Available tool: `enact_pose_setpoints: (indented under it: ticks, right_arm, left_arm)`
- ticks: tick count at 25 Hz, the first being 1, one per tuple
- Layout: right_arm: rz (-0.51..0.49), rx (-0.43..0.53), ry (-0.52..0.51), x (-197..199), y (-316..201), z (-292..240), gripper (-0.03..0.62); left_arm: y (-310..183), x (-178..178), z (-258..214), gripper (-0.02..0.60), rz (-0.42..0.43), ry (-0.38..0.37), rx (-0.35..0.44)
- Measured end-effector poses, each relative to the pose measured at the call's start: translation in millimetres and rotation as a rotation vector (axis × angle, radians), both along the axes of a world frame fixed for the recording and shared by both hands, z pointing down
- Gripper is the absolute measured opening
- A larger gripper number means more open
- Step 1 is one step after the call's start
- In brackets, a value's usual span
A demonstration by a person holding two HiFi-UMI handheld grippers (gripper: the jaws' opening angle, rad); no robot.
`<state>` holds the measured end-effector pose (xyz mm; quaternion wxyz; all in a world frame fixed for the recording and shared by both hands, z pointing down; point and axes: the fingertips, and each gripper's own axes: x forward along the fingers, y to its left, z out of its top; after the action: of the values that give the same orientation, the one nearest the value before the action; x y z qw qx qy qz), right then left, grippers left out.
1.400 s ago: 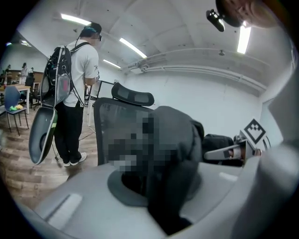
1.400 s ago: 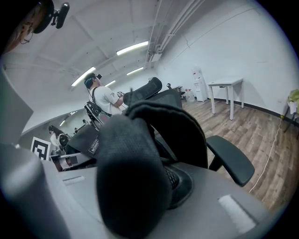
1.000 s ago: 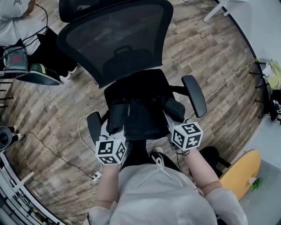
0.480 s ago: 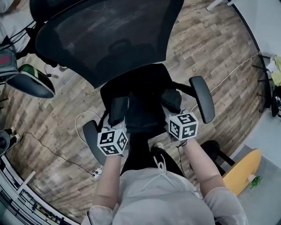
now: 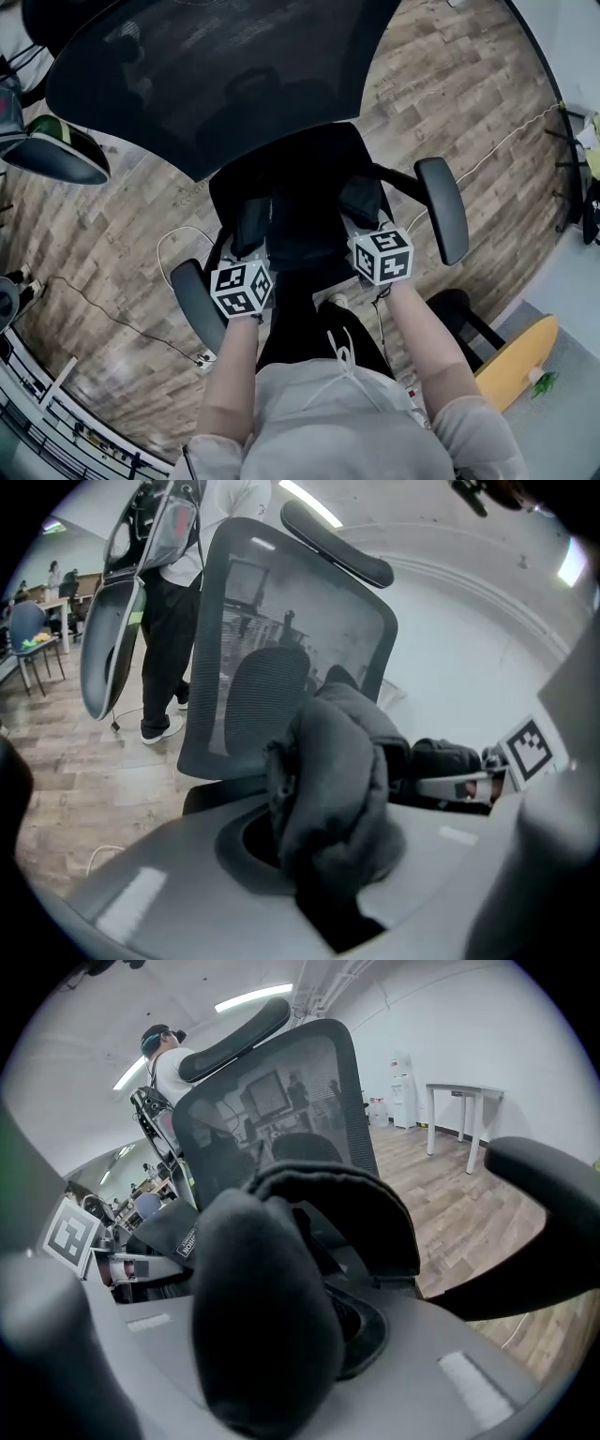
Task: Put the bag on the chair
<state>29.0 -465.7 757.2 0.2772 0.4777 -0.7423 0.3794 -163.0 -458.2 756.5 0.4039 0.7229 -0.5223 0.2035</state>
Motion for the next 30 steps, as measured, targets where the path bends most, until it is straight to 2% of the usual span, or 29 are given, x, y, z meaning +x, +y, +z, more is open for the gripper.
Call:
enact_pose_setpoints:
  ticks: [8, 14, 20, 24, 27, 30]
  right_arm:
    - [0.051, -0.031, 0.01, 9.4, 6.1, 27.1, 0.043]
    - [0.079, -0.078, 0.06, 14.2, 8.6, 49.2, 0.054]
    - [0.044, -0.145, 0.112, 12.3, 17.5, 82.0, 0.069]
    - [0.034, -0.154, 0.127, 11.4, 20.5, 92.4, 0.086]
    - [0.037, -0.144, 0.133, 12.2, 21.8, 94.1, 0.125]
    - [0.045, -0.121, 0.139, 15.3, 24.0, 93.2, 0.255]
  left_arm:
    - [-0.9, 5.0, 22.2, 0.071, 0.032, -0.006, -0.019]
    - [-1.9, 8.7, 45.2, 0.072, 0.07, -0.029, -0.065]
    - [5.9, 3.1, 76.3, 0.074, 0.096, -0.057, -0.14]
    - [13.3, -2.2, 90.1, 0.074, 0.094, -0.052, -0.175]
    - [17.4, -4.7, 95.0, 0.075, 0.091, -0.06, -0.182]
    - [21.6, -5.0, 96.1, 0.081, 0.081, -0.076, -0.19]
